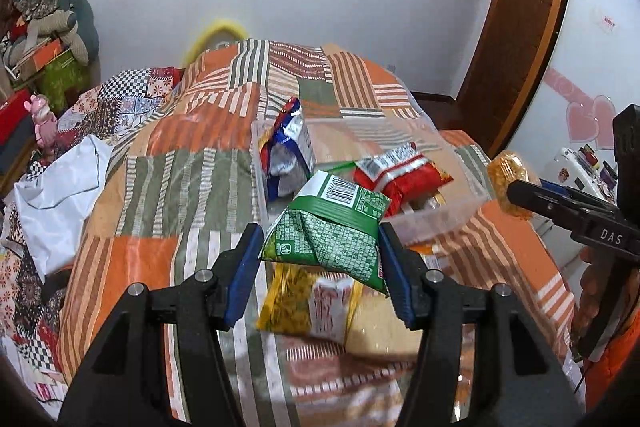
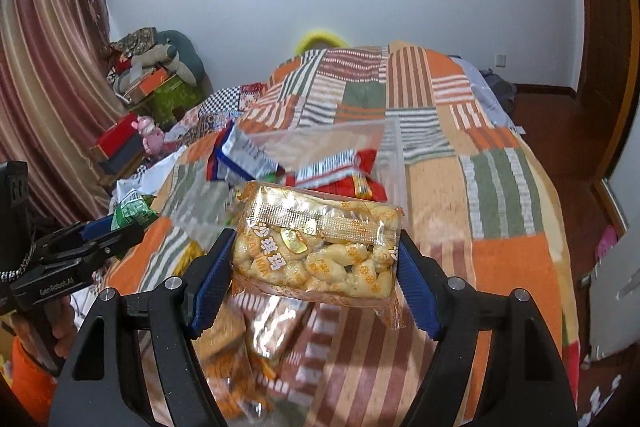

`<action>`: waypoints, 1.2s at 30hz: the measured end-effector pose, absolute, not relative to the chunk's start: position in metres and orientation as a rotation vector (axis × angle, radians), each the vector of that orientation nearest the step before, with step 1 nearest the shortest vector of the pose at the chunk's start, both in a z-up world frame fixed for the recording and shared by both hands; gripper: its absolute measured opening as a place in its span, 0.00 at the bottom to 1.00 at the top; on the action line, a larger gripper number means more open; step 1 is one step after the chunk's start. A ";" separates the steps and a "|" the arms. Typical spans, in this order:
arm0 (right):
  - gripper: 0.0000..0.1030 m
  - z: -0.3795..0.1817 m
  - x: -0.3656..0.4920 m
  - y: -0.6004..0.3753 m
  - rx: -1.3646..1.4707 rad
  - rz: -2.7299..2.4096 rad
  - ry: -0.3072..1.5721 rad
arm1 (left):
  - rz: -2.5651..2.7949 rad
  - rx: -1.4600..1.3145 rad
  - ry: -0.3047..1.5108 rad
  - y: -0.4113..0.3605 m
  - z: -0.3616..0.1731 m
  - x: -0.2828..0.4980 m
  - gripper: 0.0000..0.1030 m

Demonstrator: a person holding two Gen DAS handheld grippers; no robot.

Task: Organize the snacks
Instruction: 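Lower the green packet and cracker pack into the clear box and open both tools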

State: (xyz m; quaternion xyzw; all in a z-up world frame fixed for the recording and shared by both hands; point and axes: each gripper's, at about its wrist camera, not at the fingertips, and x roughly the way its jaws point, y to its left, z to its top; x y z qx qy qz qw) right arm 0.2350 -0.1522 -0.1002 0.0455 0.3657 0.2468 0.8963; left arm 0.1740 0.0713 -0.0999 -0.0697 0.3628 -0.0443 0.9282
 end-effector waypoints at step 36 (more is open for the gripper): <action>0.75 -0.145 0.299 -0.115 -0.045 0.509 0.853 | -0.085 -0.179 0.863 0.070 -0.147 0.257 0.61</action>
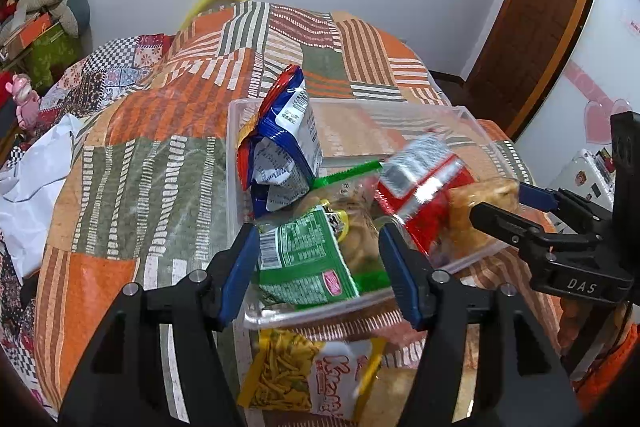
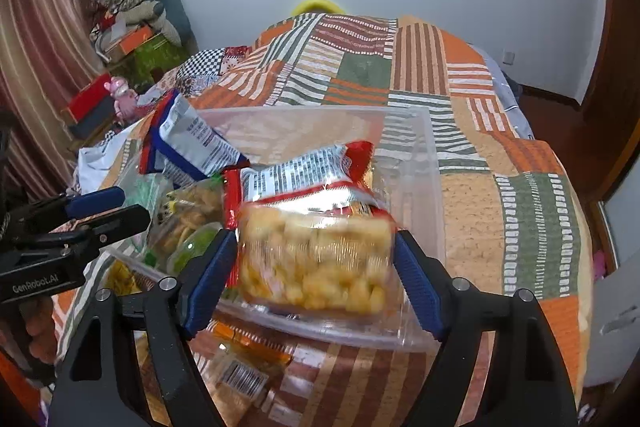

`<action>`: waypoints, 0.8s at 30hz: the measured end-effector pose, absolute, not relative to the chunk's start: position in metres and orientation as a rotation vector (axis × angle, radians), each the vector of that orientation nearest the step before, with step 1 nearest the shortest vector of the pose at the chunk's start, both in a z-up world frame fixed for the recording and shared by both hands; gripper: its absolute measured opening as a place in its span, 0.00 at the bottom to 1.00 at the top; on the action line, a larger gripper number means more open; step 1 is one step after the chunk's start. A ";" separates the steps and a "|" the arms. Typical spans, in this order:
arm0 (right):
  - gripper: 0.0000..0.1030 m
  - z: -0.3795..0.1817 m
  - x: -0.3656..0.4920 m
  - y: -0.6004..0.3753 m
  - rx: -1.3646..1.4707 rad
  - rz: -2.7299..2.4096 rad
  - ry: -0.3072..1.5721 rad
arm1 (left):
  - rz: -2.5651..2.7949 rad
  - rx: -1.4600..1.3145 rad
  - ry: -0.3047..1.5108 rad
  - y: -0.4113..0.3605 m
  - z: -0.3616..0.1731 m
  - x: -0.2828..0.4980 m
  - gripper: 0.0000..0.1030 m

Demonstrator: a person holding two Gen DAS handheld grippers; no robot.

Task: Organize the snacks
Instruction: 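Lower the green packet and cracker pack into the clear box and open both tools, then grasp the wrapped bread loaf with the left tool while the right tool grasps the pastry bag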

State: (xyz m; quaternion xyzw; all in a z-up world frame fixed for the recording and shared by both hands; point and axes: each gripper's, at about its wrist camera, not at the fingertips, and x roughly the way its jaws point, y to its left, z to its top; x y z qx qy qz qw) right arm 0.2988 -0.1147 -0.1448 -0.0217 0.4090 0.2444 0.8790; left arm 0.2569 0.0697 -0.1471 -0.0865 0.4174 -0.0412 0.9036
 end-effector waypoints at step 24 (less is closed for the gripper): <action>0.83 -0.108 0.199 -0.133 -0.033 0.589 0.779 | -0.102 -0.142 0.753 0.052 -0.085 0.130 0.82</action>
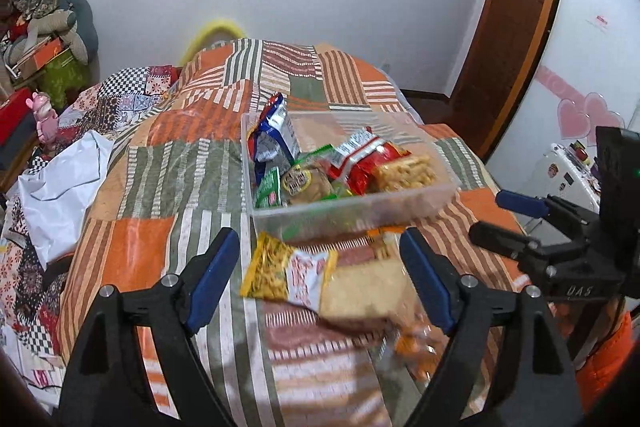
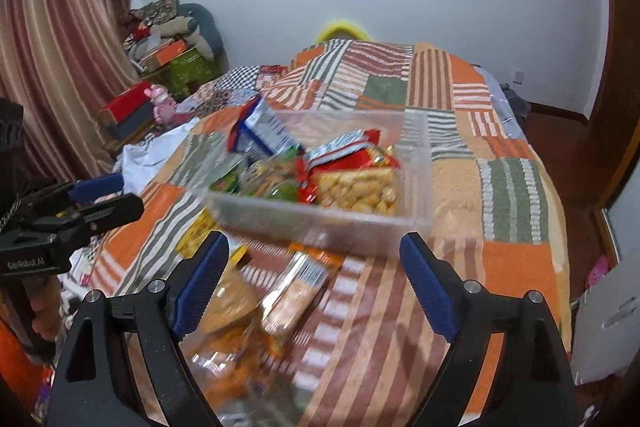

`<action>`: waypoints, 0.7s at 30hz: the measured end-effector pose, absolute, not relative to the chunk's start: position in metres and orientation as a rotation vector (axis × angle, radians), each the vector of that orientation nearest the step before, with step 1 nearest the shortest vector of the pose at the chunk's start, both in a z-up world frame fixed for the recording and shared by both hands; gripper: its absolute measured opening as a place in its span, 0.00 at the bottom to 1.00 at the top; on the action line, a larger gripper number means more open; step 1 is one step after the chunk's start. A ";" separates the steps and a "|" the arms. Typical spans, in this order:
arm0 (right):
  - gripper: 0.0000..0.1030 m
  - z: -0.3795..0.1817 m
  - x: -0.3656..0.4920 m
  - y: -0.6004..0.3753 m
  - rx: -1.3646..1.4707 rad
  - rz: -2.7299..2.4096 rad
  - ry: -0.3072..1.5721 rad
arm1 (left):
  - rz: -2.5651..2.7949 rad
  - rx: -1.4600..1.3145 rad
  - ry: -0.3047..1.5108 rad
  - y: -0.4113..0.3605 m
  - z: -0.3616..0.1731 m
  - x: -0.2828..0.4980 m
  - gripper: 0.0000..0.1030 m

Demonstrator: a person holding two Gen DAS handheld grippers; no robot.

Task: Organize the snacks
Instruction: 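Grasp the wrapped bread loaf with the left tool while the right tool grasps the pastry bag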

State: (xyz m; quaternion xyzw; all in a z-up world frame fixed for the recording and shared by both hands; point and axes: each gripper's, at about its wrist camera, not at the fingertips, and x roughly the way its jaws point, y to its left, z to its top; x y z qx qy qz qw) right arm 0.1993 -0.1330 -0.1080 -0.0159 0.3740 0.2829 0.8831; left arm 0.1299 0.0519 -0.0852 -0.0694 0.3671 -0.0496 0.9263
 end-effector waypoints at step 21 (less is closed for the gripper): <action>0.68 -0.185 0.160 -0.097 -0.020 0.727 1.006 | -0.110 -0.137 0.873 0.041 -0.127 0.097 0.84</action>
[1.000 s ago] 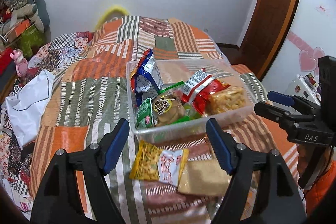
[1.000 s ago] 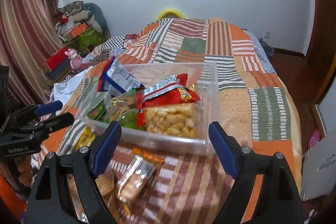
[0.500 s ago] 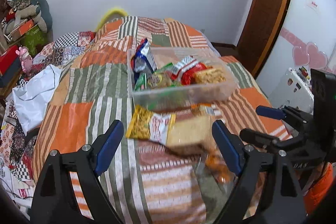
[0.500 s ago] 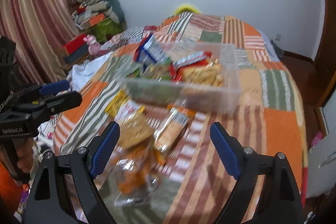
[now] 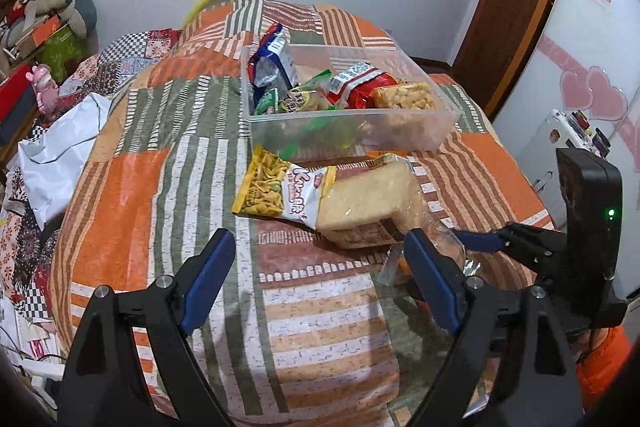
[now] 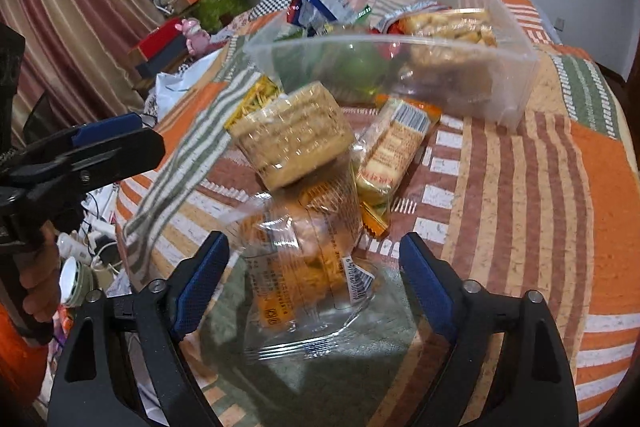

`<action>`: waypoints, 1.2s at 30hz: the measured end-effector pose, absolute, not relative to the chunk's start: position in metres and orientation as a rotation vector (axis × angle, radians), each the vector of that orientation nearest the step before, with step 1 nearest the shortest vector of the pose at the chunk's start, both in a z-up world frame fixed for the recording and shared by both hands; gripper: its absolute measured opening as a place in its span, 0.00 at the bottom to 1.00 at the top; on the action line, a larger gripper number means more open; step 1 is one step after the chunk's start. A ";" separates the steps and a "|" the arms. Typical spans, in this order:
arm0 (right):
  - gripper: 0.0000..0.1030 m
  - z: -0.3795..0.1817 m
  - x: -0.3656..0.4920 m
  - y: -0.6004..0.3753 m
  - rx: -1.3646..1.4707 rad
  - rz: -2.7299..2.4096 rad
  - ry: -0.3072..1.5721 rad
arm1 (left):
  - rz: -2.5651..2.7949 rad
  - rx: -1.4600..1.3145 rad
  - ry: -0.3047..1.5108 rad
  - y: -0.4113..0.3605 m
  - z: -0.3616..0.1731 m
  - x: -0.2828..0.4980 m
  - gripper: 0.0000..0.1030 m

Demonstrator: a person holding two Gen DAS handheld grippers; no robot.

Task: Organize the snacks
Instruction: 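Grasp the wrapped bread loaf with the left tool while the right tool grasps the pastry bag, then carry the bread loaf and pastry bag over the box and release both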

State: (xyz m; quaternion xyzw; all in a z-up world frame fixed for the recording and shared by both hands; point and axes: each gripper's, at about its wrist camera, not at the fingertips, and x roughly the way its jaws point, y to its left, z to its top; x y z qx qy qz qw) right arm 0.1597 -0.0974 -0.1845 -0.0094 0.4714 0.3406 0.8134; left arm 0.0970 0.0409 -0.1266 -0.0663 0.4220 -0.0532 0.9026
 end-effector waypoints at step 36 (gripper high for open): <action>0.46 -0.151 0.178 -0.181 0.061 0.558 0.895 | -0.218 -0.118 0.926 -0.011 -0.173 0.157 0.80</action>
